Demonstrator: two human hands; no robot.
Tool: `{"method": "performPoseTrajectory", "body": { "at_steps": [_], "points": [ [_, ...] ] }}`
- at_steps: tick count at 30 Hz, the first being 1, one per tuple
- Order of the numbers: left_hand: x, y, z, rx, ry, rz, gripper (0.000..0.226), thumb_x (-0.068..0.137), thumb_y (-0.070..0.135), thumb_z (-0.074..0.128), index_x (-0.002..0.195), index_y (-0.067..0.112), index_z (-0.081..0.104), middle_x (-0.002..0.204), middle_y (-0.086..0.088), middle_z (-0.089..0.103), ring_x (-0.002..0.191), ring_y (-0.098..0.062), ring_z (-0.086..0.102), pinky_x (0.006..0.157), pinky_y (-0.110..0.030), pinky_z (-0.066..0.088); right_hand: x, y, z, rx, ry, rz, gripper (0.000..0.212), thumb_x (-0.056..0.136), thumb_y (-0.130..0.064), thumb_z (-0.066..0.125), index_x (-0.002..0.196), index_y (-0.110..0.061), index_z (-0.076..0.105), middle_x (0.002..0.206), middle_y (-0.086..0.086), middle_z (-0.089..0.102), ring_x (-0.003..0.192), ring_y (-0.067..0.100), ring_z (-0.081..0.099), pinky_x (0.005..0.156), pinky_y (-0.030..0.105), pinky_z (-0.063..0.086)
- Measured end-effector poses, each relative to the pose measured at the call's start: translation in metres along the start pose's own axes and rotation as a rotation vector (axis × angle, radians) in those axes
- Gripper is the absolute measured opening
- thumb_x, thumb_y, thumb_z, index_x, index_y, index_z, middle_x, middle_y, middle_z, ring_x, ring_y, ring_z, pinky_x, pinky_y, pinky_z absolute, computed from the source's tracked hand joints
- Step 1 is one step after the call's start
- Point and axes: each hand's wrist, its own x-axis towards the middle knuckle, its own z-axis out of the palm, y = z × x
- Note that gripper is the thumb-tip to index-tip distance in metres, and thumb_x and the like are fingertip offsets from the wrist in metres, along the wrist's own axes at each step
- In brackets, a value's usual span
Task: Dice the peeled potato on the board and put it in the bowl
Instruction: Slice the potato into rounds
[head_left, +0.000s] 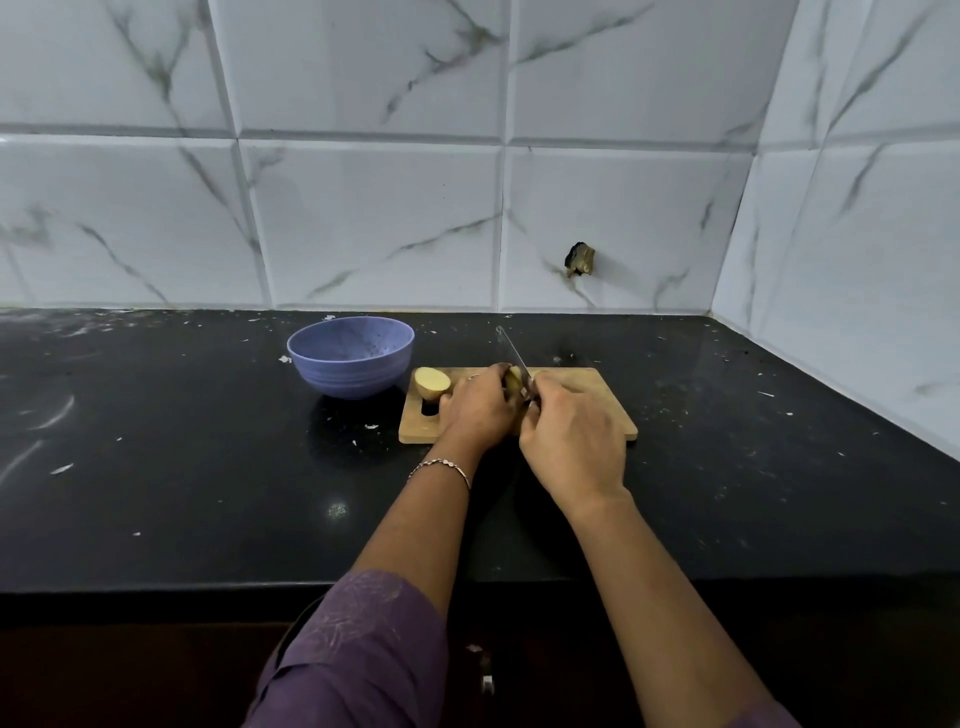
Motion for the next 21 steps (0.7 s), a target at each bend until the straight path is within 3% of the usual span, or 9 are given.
{"method": "performPoseTrajectory", "body": {
  "at_steps": [3, 7, 10, 13, 16, 19, 21],
  "points": [
    [0.000, 0.000, 0.002, 0.023, 0.009, 0.017, 0.046, 0.094, 0.038, 0.056, 0.139, 0.031, 0.047, 0.132, 0.003, 0.062, 0.133, -0.022, 0.043, 0.104, -0.045, 0.035, -0.001, 0.005, -0.001, 0.040, 0.000, 0.033, 0.016, 0.097, -0.021, 0.053, 0.110, -0.020, 0.063, 0.084, -0.003, 0.065, 0.076, 0.015, 0.056, 0.060, 0.028, 0.035],
    [0.002, -0.002, 0.004, 0.078, 0.030, 0.009, 0.039, 0.092, 0.040, 0.056, 0.130, 0.028, 0.053, 0.130, 0.001, 0.062, 0.131, -0.024, 0.045, 0.102, -0.043, 0.037, -0.003, 0.007, -0.003, 0.083, -0.009, 0.044, 0.017, 0.096, -0.023, 0.054, 0.111, -0.022, 0.063, 0.089, -0.005, 0.066, 0.086, 0.016, 0.062, 0.063, 0.029, 0.041],
    [0.006, -0.006, 0.006, -0.004, 0.033, 0.012, 0.041, 0.091, 0.044, 0.059, 0.129, 0.029, 0.051, 0.127, 0.003, 0.064, 0.127, -0.022, 0.051, 0.102, -0.044, 0.038, -0.002, 0.010, -0.006, 0.195, 0.018, 0.094, 0.018, 0.095, -0.023, 0.057, 0.112, -0.023, 0.063, 0.095, -0.010, 0.061, 0.090, 0.013, 0.059, 0.066, 0.025, 0.038],
    [0.009, -0.009, 0.006, -0.189, 0.041, 0.006, 0.049, 0.089, 0.036, 0.068, 0.133, 0.026, 0.050, 0.127, 0.004, 0.064, 0.119, -0.019, 0.058, 0.101, -0.042, 0.043, 0.000, 0.015, -0.003, 0.289, 0.021, 0.139, 0.014, 0.096, -0.023, 0.058, 0.108, -0.026, 0.062, 0.089, -0.018, 0.049, 0.081, 0.007, 0.051, 0.058, 0.022, 0.034],
    [0.011, -0.012, 0.003, -0.452, 0.054, 0.005, 0.057, 0.085, 0.021, 0.076, 0.135, 0.014, 0.051, 0.126, -0.002, 0.063, 0.112, -0.019, 0.061, 0.099, -0.038, 0.050, 0.003, 0.016, -0.001, 0.390, 0.009, 0.187, 0.013, 0.096, -0.025, 0.057, 0.108, -0.028, 0.059, 0.091, -0.017, 0.053, 0.082, 0.009, 0.055, 0.060, 0.027, 0.042],
    [0.008, -0.014, -0.001, -0.767, 0.022, -0.017, 0.052, 0.086, 0.013, 0.076, 0.133, 0.007, 0.056, 0.122, -0.010, 0.065, 0.112, -0.023, 0.064, 0.093, -0.030, 0.053, 0.005, 0.017, 0.003, 0.510, -0.022, 0.246, 0.012, 0.097, -0.028, 0.057, 0.108, -0.029, 0.059, 0.097, -0.015, 0.060, 0.080, 0.011, 0.060, 0.063, 0.033, 0.049],
    [0.007, -0.013, -0.003, -0.969, 0.012, -0.089, 0.040, 0.088, 0.010, 0.072, 0.126, 0.005, 0.060, 0.118, -0.015, 0.067, 0.112, -0.028, 0.065, 0.094, -0.033, 0.053, 0.007, 0.018, 0.005, 0.597, -0.036, 0.277, 0.009, 0.096, -0.031, 0.059, 0.105, -0.030, 0.060, 0.100, -0.015, 0.062, 0.082, 0.009, 0.061, 0.068, 0.036, 0.052]
  ]
}}
